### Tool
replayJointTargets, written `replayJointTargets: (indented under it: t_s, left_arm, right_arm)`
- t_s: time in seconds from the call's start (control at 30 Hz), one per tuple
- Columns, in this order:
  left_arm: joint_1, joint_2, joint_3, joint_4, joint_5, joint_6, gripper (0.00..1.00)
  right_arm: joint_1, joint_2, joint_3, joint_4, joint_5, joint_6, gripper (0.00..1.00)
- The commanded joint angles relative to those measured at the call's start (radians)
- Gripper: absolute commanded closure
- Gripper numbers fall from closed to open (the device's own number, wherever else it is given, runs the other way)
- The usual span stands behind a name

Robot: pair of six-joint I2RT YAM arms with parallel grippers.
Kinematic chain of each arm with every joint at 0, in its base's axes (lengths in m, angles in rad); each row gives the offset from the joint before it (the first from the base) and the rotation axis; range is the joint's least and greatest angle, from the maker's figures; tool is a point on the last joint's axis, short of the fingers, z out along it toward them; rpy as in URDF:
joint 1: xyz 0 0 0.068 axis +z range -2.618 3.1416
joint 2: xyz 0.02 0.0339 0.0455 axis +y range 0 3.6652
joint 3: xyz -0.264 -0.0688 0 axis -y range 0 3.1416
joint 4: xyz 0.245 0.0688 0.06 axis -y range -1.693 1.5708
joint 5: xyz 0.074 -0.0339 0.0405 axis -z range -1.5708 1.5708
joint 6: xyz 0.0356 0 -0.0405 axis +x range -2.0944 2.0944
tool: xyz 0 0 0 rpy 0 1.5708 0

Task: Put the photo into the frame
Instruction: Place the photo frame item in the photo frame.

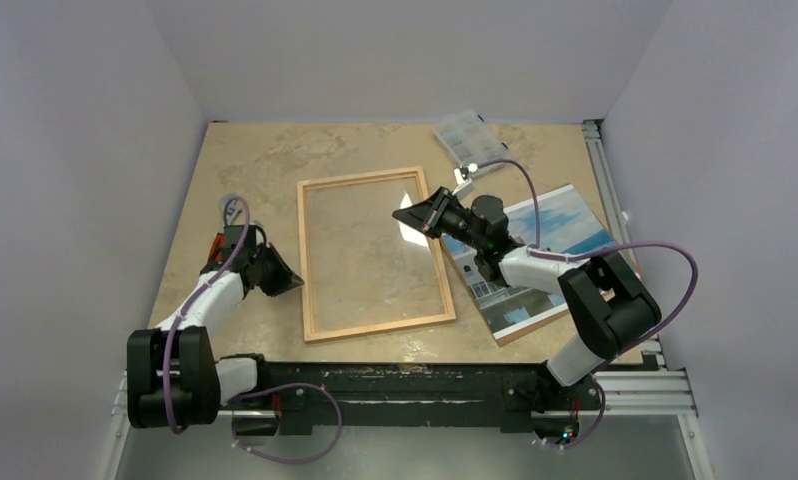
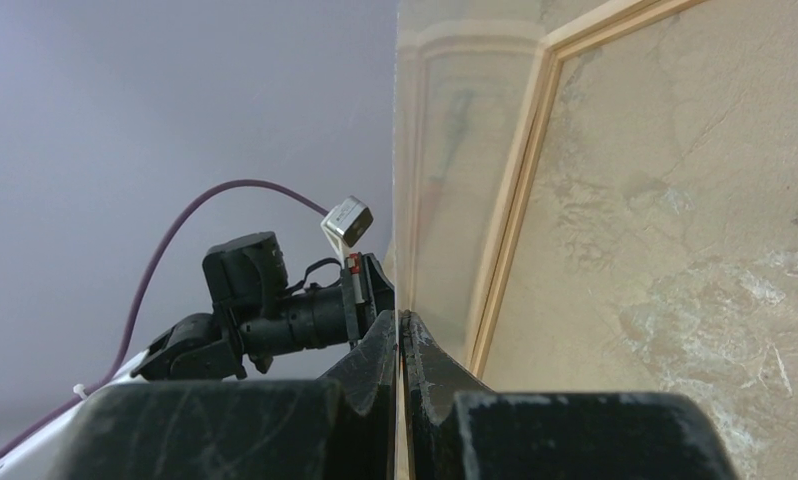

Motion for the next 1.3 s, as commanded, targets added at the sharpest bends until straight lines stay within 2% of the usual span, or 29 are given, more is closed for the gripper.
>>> replayJointTargets:
  t_s: [0.0,0.43,0.7,1.03,1.27]
  left_arm:
    - [-0.006,0.023,0.000,-0.016,-0.018,0.030,1.00]
    - [-0.007,0.024,0.000,-0.014,-0.019,0.030,1.00]
    - [-0.007,0.026,0.000,-0.015,-0.018,0.028,1.00]
    - [-0.006,0.027,0.003,-0.013,-0.017,0.030,1.00]
    - [-0.006,0.028,0.003,-0.014,-0.017,0.031,1.00]
  right_arm:
    - [0.003,0.001,-0.008,0.067,-0.006,-0.001,1.00]
    - [0.001,-0.012,-0.076,0.015,0.021,0.003,1.00]
    - [0.003,0.002,-0.063,-0.049,0.011,0.021,1.00]
    - [0.003,-0.008,-0.005,-0.229,-0.009,-0.140,1.00]
    - [0.002,0.006,0.003,-0.259,-0.010,-0.195,1.00]
